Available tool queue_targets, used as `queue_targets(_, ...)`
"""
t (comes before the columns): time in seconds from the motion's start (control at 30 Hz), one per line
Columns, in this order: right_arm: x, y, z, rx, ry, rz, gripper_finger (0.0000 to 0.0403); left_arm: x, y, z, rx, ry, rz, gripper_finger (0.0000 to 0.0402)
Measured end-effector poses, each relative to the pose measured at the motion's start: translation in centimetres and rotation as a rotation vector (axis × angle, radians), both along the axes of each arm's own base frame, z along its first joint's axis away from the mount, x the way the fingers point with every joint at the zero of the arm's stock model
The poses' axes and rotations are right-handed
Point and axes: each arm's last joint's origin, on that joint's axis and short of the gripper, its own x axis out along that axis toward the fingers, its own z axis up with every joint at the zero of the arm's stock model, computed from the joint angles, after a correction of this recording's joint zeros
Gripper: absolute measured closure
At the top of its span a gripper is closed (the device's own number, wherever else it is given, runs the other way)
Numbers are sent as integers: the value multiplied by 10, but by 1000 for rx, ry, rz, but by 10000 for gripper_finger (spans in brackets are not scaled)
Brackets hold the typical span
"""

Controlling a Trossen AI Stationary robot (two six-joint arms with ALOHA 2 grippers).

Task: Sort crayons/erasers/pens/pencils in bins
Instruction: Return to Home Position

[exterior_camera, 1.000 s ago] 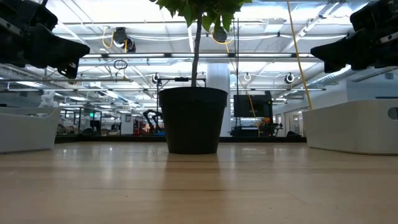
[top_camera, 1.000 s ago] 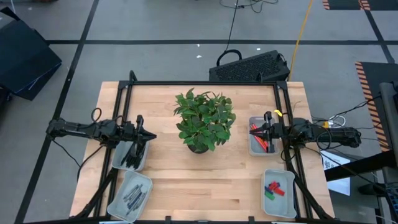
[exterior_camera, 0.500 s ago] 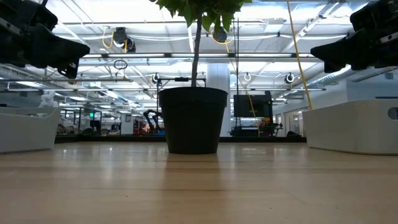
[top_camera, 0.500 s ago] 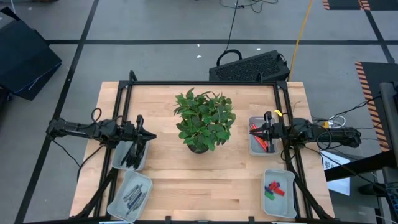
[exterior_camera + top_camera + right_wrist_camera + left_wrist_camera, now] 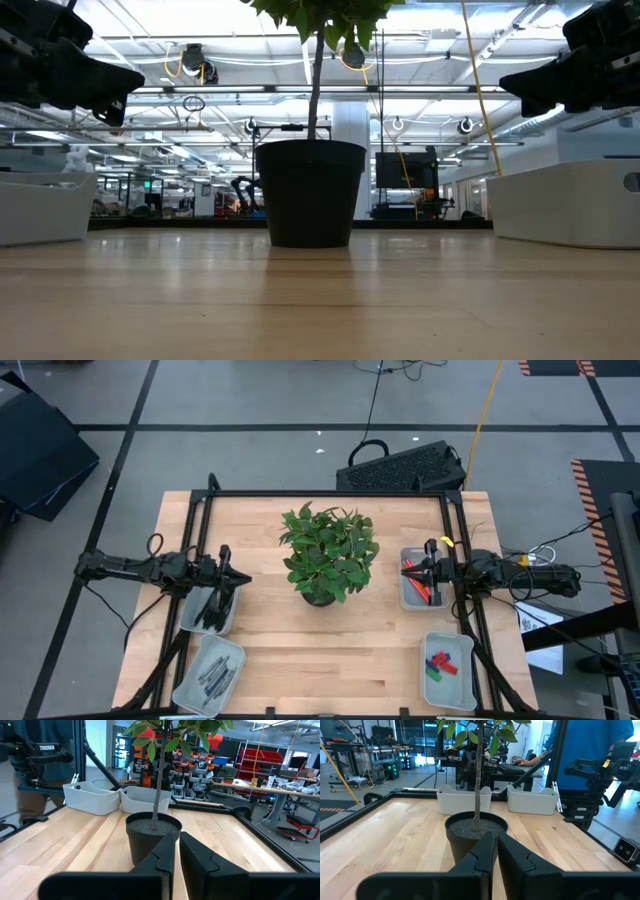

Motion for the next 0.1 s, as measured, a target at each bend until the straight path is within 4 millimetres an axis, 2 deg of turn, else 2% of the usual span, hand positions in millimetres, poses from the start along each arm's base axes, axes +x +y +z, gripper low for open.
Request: queue_targets(0.1, 0, 0, 0, 0, 0, 0, 383, 0, 0, 0, 0, 0, 0, 376)
